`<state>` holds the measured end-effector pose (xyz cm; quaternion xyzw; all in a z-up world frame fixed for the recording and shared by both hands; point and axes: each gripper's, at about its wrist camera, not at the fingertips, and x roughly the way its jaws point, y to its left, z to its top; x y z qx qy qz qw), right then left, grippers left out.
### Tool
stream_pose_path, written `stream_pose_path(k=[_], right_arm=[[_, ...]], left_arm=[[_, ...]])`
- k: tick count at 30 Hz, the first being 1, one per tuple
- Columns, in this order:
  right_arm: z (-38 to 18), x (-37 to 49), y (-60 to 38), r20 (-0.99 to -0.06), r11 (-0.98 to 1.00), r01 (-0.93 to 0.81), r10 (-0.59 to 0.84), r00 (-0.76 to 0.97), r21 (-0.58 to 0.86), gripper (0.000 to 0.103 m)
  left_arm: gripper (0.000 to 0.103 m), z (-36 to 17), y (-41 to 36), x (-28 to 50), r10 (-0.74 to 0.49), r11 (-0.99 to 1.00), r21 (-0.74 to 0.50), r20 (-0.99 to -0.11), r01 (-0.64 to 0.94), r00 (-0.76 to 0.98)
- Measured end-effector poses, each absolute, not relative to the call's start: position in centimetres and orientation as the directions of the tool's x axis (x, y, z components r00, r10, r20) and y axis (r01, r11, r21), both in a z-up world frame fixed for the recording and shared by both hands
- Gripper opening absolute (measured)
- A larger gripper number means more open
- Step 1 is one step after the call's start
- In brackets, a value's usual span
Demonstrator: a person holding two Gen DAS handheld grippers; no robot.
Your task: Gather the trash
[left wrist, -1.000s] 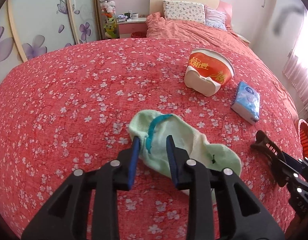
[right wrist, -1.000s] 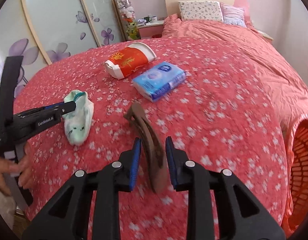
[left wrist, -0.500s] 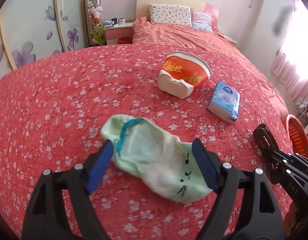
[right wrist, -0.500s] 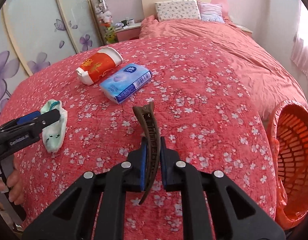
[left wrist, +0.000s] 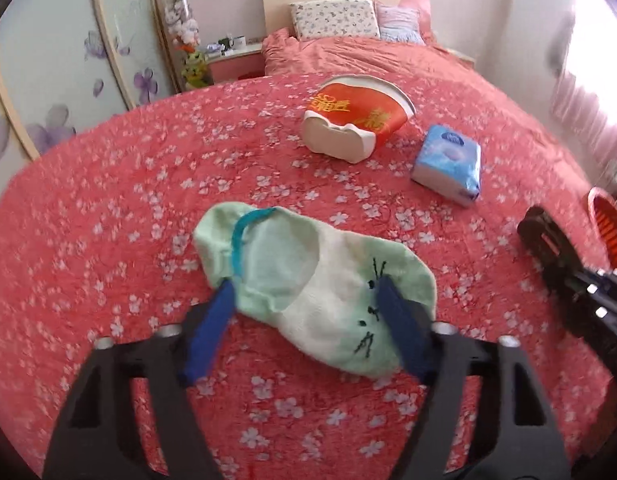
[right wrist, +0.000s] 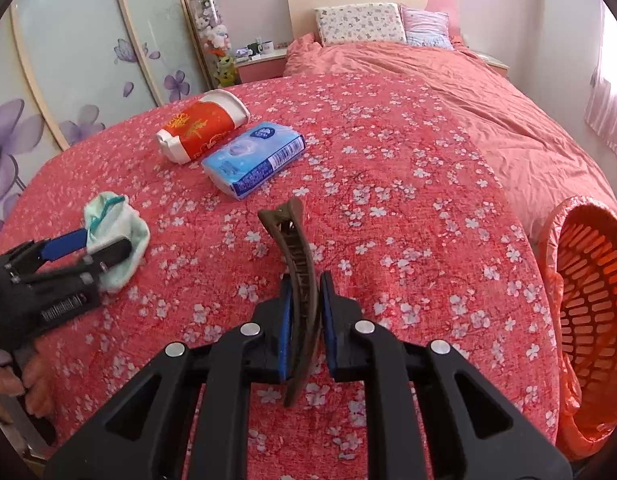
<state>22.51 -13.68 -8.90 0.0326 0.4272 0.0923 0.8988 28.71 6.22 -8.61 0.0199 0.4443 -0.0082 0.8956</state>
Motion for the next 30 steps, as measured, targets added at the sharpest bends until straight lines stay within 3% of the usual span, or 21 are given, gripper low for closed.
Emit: stream_pose_path(k=[1,3,17,18,19,22,30], right_arm=[[-8.9,22.5,-13.6,-0.762,0.981,-0.138,0.192,0.618,0.136,0.014],[-8.9,22.5,-13.8,-0.762,0.98,-0.137,0.196,0.618,0.142,0.014],[-9.0,22.4,-14.6,-0.754,0.972,-0.131,0.234,0.614,0.195,0.014],[-9.0,22.4,-14.6,-0.754,0.972,-0.131,0.235,0.614,0.196,0.014],[-9.0,22.4,-14.6,-0.754,0.972,-0.132,0.233,0.614,0.193,0.014],[-8.8,22.4,-14.4,-0.756,0.972,-0.14,0.233,0.611,0.187,0.013],[-7.0,21.1,-15.6,-0.722,0.971,-0.134,0.238,0.65,0.199,0.012]], left_arm=[[0.053,-8.6,6.6,28.7,0.006,0.999,0.024,-0.794,0.023,0.608],[0.05,-8.6,7.2,28.7,0.004,1.0,0.02,-0.789,0.02,0.615],[0.051,-8.8,8.0,28.3,0.002,1.0,0.014,-0.784,0.014,0.621],[0.044,-8.8,8.0,28.3,0.0,1.0,0.013,-0.783,0.016,0.623],[0.028,-8.7,8.0,28.2,-0.004,1.0,0.012,-0.779,0.02,0.627],[0.013,-8.6,7.8,28.0,-0.015,0.998,0.024,-0.773,0.053,0.634],[0.008,-6.3,9.2,26.9,-0.097,0.995,-0.075,-0.751,0.062,0.653]])
